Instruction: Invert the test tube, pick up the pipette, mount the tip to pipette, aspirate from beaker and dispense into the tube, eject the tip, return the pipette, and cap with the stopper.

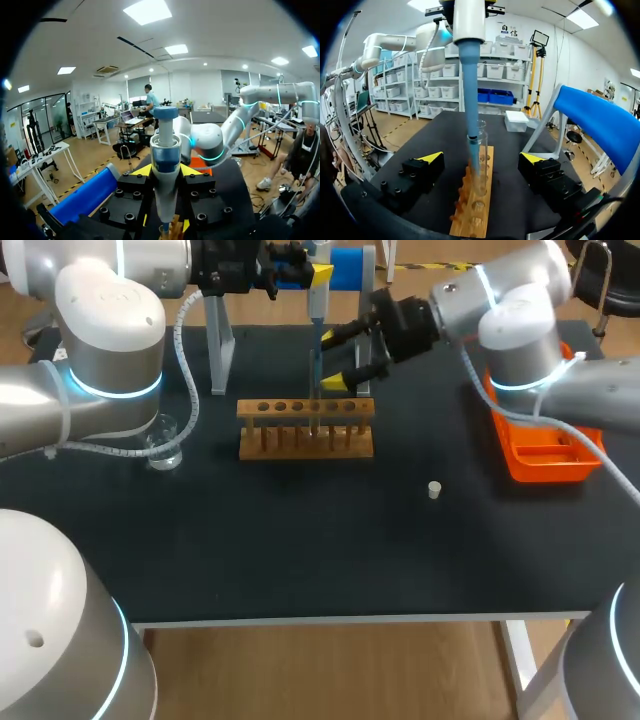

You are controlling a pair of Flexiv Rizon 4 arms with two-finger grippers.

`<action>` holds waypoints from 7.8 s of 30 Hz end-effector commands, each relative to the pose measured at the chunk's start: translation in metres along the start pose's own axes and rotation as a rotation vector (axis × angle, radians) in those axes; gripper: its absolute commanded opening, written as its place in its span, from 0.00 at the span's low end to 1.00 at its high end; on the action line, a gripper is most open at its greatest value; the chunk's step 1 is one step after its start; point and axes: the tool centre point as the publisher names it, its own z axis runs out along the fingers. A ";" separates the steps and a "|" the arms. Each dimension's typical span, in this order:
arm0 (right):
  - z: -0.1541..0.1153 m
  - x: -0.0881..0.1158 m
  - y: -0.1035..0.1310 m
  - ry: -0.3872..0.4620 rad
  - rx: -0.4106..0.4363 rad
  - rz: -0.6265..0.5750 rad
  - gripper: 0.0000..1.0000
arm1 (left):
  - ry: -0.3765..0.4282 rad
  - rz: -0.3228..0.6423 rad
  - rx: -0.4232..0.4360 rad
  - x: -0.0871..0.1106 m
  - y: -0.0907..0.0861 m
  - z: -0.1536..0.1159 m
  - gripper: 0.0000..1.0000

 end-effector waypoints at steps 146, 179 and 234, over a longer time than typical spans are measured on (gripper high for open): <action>0.039 0.009 -0.013 -0.083 0.148 0.016 1.00 | -0.014 0.035 -0.013 0.009 -0.024 -0.007 0.00; 0.039 0.009 -0.013 -0.083 0.148 0.016 1.00 | -0.006 0.051 -0.037 0.014 -0.048 -0.009 0.00; 0.039 0.009 -0.013 -0.083 0.148 0.016 1.00 | -0.122 0.070 -0.071 0.046 -0.062 -0.068 0.00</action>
